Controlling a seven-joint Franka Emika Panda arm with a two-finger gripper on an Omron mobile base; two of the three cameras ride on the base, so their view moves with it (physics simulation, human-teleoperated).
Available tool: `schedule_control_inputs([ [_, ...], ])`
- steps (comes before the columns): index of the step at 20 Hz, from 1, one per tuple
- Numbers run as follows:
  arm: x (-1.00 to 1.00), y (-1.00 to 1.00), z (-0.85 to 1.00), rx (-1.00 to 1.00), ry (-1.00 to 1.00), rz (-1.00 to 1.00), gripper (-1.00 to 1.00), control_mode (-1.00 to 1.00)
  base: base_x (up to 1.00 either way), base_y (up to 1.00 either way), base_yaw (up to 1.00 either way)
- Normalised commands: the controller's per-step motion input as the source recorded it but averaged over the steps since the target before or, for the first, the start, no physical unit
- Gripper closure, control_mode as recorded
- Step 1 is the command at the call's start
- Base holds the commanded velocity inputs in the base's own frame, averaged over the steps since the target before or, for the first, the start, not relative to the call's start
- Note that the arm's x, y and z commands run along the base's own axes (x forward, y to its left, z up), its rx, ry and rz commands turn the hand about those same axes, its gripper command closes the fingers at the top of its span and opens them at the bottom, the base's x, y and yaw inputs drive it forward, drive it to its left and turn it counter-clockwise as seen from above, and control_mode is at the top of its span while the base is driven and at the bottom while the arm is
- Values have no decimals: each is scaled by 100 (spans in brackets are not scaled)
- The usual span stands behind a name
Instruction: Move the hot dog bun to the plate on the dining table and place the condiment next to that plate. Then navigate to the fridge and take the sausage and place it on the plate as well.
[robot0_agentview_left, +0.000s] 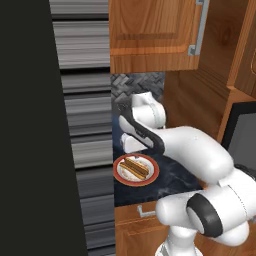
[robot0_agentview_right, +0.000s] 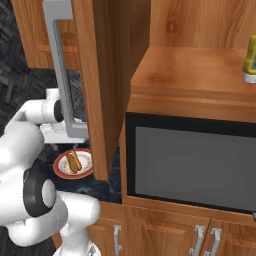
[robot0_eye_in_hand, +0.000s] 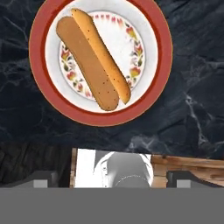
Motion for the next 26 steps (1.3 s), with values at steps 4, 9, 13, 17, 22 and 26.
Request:
schedule_control_inputs([
  [4, 12, 5, -42, 0, 22, 0, -100, -100, 0, 0, 0],
  [9, 26, 0, -59, 0, 11, 0, -100, -100, 0, 0, 0],
  [13, 33, 0, -46, 0, 1, 0, -100, -100, 0, 0, 0],
  [17, 17, 3, -43, -1, 7, 1, -100, -100, 0, 0, 0],
  [22, 0, 1, -30, 0, -2, 7, -100, -100, 0, 0, 0],
  [26, 1, 13, -15, 0, -5, 7, -100, -100, 0, 0, 0],
])
